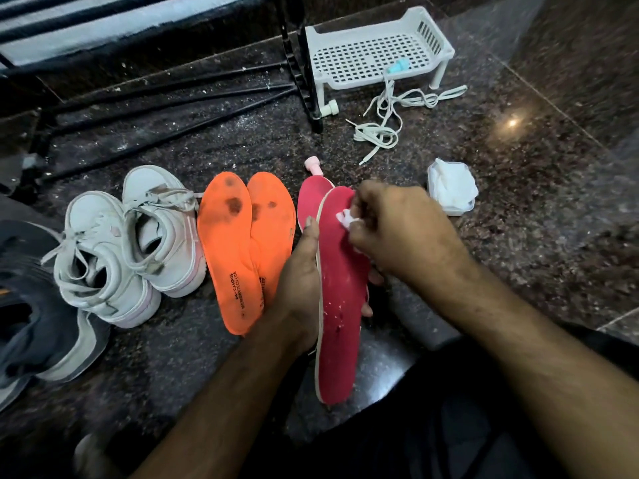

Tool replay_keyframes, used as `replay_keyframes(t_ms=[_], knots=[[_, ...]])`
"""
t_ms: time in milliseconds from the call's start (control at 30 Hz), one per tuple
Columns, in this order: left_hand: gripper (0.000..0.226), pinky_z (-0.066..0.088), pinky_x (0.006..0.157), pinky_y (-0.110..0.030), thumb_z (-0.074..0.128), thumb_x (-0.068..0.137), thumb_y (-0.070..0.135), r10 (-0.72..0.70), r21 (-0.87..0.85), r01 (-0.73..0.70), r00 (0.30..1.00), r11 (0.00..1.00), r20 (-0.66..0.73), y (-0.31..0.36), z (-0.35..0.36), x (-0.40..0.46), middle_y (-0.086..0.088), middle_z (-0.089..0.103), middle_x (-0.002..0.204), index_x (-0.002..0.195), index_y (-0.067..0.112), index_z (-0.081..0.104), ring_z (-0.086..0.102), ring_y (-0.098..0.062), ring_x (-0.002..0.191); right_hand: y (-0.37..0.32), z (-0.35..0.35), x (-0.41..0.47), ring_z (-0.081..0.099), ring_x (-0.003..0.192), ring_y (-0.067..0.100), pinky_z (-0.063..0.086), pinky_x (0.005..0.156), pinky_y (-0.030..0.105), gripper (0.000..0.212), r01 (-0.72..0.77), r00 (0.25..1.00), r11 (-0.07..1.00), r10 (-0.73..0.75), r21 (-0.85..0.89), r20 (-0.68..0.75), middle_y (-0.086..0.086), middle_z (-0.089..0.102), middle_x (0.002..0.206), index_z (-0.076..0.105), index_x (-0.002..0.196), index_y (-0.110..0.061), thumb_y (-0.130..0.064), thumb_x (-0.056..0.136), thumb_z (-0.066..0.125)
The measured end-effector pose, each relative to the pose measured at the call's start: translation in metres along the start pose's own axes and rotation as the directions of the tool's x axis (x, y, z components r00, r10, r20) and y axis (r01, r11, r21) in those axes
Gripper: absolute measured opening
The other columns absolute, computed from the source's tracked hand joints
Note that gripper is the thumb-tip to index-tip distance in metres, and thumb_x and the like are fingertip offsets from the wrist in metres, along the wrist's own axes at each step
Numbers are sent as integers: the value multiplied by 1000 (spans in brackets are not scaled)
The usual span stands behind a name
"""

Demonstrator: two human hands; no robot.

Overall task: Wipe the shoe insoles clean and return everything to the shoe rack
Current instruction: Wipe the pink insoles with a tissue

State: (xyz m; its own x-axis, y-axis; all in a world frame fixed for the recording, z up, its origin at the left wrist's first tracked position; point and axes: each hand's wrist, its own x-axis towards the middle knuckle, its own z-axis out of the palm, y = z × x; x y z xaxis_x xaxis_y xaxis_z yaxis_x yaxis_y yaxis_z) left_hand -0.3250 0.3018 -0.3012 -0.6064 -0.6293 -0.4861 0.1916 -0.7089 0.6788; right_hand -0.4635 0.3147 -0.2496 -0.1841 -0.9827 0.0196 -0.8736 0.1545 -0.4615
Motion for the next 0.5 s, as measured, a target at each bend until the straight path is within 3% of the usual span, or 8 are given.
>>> replay_keyframes(t_ms=[133,200,300,400,500], knots=[[64,54,61,-33,32,97,65,-2,-113,-2,999,994,-37,2,-1,1,-8,70,76,88,17,72,66,-23,66,-20,17,-18,66,82,31,55,71,40,23,139,973,989,-147,55,178,1,68,81,55,96,-26,-37,75,58],[68,49,66,-39,29,95,70,5,-108,-8,1000,994,-23,4,-4,2,-7,68,76,89,20,74,61,-26,68,-10,12,-10,66,79,29,56,70,41,28,107,982,994,-110,26,156,0,66,78,53,94,-28,-41,69,55],[74,47,59,-41,26,89,76,16,-36,-15,999,999,44,0,-8,6,-15,64,75,94,20,74,58,-31,61,9,0,4,65,78,27,56,71,41,24,13,999,1000,-13,7,46,-2,66,76,53,88,-27,-39,67,57],[67,49,56,-39,32,88,72,20,-32,-18,999,999,39,-1,-6,5,-15,66,77,102,19,70,59,-30,60,-3,4,-3,66,81,30,56,72,40,25,43,998,999,-42,-12,36,0,68,79,55,93,-27,-37,71,56],[61,50,79,-40,36,97,64,28,-121,-35,998,992,-61,1,-5,4,-13,66,91,104,12,68,62,-25,82,-22,21,-21,66,81,32,56,69,41,26,155,977,987,-158,32,144,2,67,79,55,95,-27,-39,72,52]])
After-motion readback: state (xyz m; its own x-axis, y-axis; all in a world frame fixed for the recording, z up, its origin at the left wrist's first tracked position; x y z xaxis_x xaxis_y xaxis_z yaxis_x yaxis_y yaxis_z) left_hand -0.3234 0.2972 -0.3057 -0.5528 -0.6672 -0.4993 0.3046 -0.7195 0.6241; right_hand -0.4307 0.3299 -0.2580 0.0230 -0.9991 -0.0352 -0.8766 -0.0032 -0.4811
